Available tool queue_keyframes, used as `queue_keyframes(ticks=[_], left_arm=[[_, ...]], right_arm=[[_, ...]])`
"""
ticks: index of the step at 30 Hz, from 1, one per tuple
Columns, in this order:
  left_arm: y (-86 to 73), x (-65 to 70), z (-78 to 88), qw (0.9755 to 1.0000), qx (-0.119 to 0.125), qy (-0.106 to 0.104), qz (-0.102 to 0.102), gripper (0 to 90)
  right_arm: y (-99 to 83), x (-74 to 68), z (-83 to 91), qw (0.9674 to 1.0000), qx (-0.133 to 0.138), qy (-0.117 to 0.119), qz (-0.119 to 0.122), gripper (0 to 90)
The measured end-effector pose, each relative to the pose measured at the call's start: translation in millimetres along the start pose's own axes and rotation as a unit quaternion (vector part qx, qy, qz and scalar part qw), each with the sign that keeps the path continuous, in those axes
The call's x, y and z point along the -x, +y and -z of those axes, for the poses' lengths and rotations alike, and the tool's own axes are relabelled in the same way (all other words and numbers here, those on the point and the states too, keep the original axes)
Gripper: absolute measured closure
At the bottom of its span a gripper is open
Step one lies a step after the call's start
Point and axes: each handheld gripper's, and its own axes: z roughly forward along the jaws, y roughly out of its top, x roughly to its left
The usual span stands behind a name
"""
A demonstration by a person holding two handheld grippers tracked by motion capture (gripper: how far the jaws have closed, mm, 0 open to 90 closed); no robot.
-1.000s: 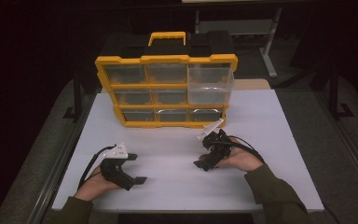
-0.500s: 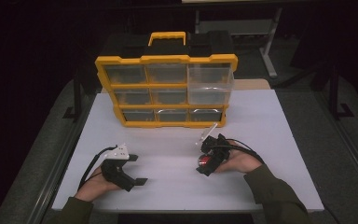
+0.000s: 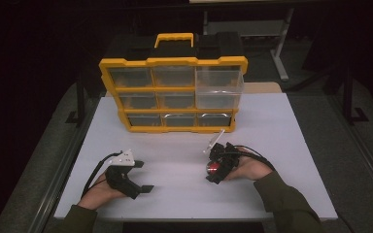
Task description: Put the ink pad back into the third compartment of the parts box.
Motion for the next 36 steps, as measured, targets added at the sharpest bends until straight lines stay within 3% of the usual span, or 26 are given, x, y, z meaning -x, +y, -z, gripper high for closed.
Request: queue_keyframes(ticks=[19, 36], left_arm=[[0.1, 0.5, 0.7, 1.0000, -0.001, -0.002, 0.000, 0.0], [0.2, 2.0, -0.4, 1.0000, -0.004, -0.002, -0.004, 0.0]], right_arm=[[-1.3, -0.4, 0.2, 0.9999, -0.013, -0.009, -0.004, 27.8], [-3.8, 3.8, 8.6, 0.9999, 0.002, -0.007, -0.010, 28.4]])
